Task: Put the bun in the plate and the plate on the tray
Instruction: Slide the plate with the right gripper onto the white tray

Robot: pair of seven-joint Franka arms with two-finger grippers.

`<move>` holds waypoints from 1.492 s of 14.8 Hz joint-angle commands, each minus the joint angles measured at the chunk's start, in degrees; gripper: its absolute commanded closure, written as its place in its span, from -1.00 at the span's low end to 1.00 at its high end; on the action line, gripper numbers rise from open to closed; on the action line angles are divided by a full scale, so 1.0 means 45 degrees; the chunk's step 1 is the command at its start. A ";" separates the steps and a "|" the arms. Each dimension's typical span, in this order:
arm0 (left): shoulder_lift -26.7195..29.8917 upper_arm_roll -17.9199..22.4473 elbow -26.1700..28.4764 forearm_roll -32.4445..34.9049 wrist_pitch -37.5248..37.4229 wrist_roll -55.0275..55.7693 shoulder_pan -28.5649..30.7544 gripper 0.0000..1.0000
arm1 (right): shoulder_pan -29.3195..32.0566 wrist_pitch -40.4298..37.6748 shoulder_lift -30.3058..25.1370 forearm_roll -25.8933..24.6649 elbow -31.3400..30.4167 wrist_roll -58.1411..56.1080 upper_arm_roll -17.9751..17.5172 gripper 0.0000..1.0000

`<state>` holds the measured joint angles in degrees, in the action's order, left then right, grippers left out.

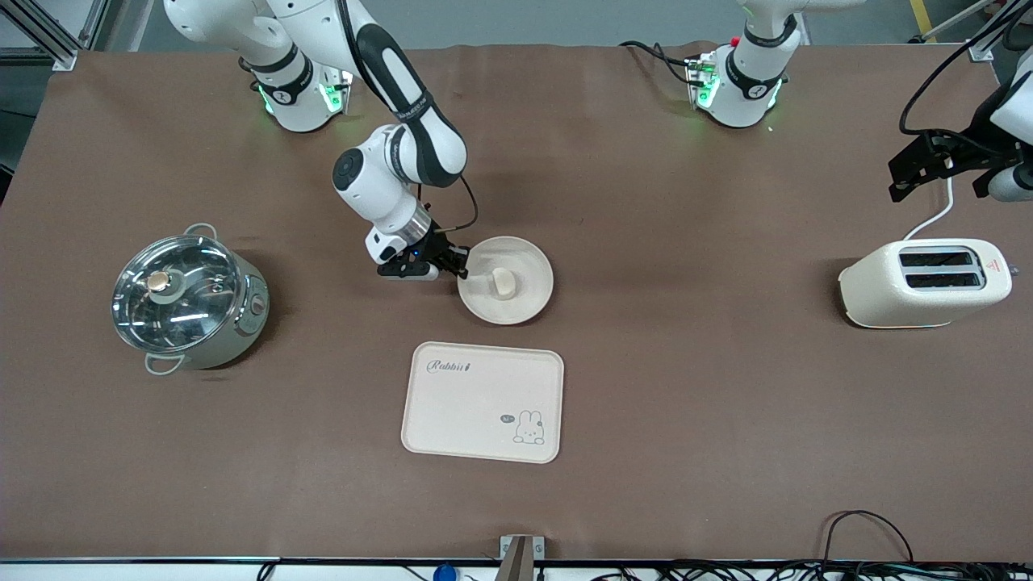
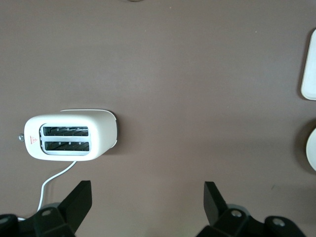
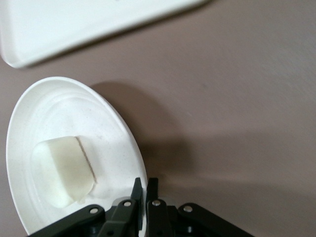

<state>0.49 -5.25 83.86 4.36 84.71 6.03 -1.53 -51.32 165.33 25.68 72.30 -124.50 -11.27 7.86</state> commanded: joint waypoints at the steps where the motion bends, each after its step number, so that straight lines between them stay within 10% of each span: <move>1: 0.0203 0.0014 0.0252 -0.0245 -0.0095 -0.0208 0.0007 -1.00 | 0.0620 -0.0936 -0.0217 0.0418 0.0848 0.0411 0.0069 1.00; 13: 0.0066 0.0014 0.0232 -0.0421 0.0081 -0.0188 0.0007 -1.00 | 0.4155 -0.2579 0.3687 -0.1783 0.6102 0.1097 0.0109 1.00; 21: 0.0086 0.0014 0.0232 -0.0421 0.0061 -0.0149 -0.0012 -1.00 | 0.4120 -0.2912 0.5407 -0.3292 0.8254 0.2719 0.0108 0.99; 22: 0.0066 0.0014 0.0232 -0.0421 0.0061 -0.0169 0.0007 -1.00 | 0.4042 -0.2892 0.5408 -0.3273 0.8215 0.2719 0.0109 0.67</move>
<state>0.39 -5.32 84.52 3.68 84.76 6.02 -1.60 -32.96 152.41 48.84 58.97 -89.18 -0.74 8.53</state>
